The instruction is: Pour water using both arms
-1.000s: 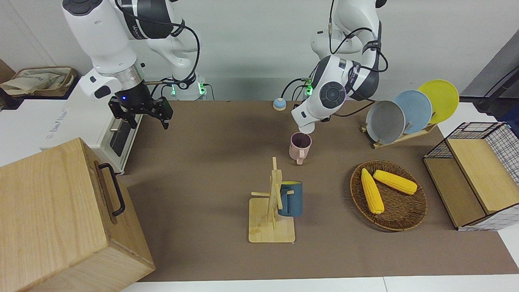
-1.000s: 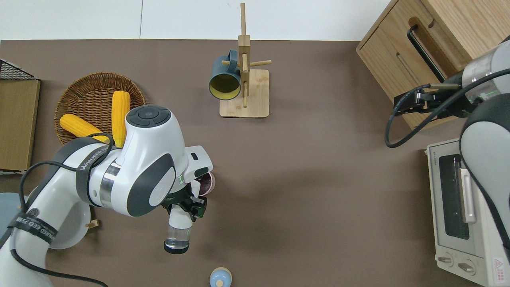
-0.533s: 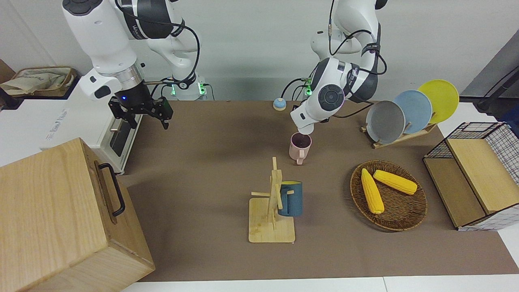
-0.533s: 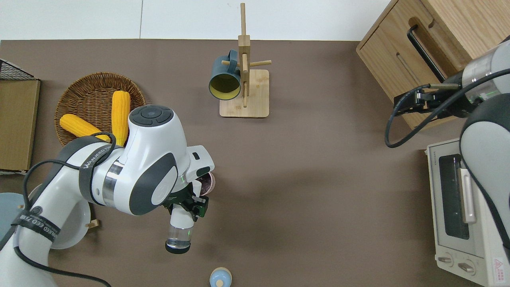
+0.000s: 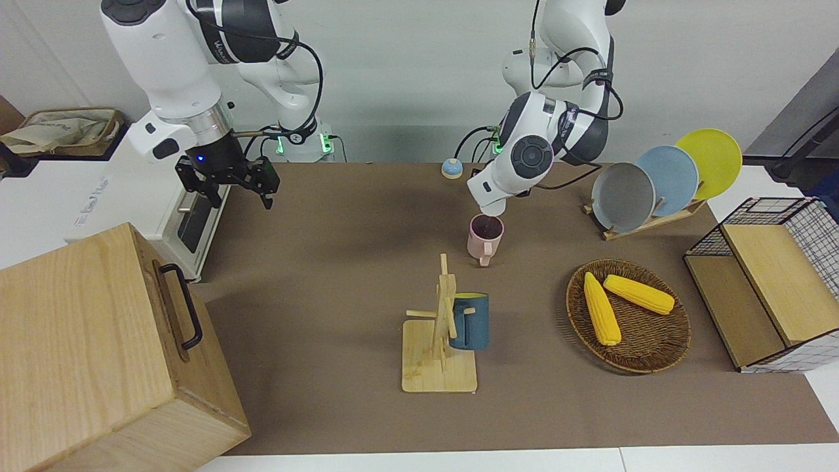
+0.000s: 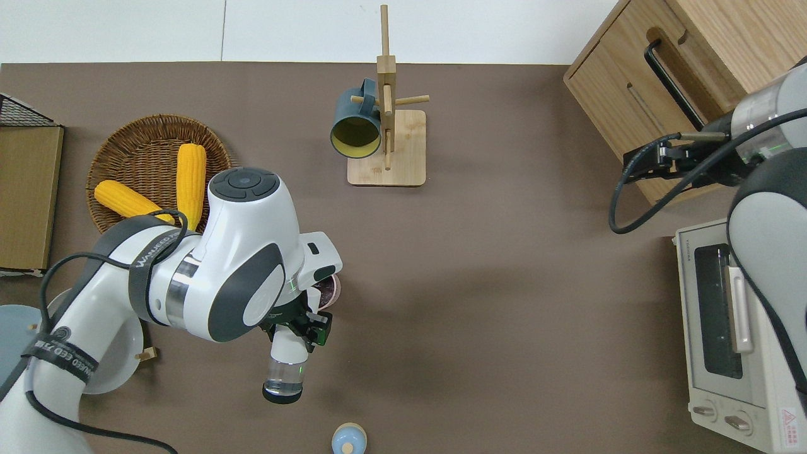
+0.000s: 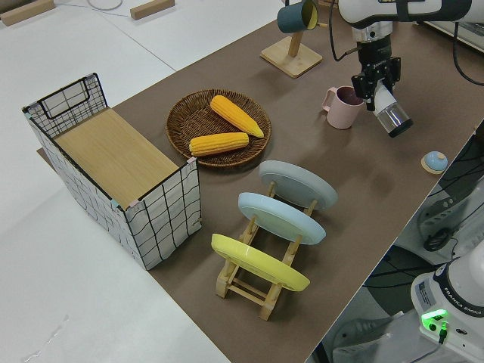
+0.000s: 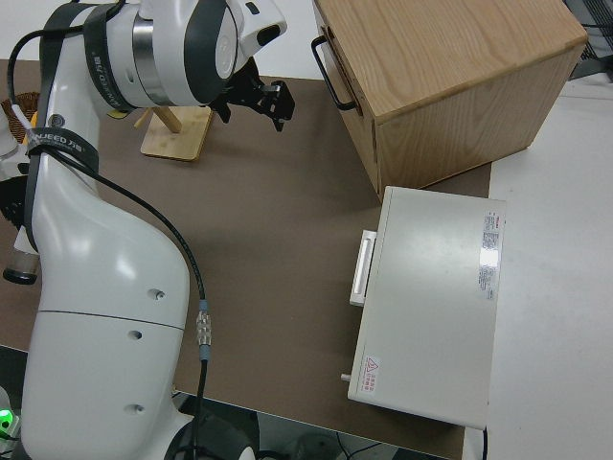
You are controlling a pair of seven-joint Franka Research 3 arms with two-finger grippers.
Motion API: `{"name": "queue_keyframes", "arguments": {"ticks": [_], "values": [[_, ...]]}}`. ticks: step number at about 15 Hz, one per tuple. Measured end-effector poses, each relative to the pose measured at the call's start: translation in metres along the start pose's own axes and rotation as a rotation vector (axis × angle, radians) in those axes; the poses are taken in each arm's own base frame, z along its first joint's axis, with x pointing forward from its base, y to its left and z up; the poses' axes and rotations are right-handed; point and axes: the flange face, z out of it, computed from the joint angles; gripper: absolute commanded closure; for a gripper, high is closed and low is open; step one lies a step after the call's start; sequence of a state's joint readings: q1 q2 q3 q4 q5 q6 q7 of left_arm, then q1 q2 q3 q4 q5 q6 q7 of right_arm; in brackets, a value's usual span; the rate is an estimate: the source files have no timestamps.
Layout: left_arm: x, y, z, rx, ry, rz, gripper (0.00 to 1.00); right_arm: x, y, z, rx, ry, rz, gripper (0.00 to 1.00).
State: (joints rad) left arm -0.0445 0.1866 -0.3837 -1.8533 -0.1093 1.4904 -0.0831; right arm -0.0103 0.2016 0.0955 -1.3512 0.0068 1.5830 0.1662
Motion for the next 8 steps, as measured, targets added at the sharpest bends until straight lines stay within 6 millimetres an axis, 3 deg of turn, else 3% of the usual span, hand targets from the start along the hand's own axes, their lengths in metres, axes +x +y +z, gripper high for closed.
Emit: {"name": "queue_keyframes", "arguments": {"ticks": [8], "values": [[-0.0001, 0.0001, -0.0004, 0.000, 0.000, -0.007, 1.00, 0.0000, 0.0000, 0.0000, 0.000, 0.000, 0.000, 0.009]]}}
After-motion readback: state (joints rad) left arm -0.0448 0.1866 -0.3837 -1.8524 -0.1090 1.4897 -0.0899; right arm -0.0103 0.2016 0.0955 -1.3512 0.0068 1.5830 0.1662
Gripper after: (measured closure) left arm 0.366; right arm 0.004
